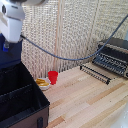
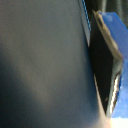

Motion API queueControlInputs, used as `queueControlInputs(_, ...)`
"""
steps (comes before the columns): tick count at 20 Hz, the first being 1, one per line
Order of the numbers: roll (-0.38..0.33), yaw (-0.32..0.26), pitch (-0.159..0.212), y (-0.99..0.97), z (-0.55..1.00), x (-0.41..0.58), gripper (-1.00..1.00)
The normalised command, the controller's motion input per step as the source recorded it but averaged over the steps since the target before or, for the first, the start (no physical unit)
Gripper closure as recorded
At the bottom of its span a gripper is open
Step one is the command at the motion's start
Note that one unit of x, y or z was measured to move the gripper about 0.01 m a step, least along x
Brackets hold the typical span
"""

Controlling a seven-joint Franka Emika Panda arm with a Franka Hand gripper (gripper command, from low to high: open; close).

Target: Gently maneuver your gripper in the book's direction. Confidently hold the book by angling your gripper properly. Relocate the book to the caddy. Pinpoint the back pocket of the caddy and set the book down inside it.

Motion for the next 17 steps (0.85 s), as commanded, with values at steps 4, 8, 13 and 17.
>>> queueControlInputs(4, 0.0, -0.082, 0.11, 0.12, -0.07, 0.319, 1.0)
queueControlInputs(8, -0.002, 0.0, 0.137, 0.18, 0.01, 0.221, -1.0)
queueControlInputs(13, 0.0, -0.011, 0.104, -0.06, 0.22, 0.174, -1.0)
queueControlInputs(17, 0.033, 0.035, -0.027, -0.29, 0.43, 0.134, -1.0)
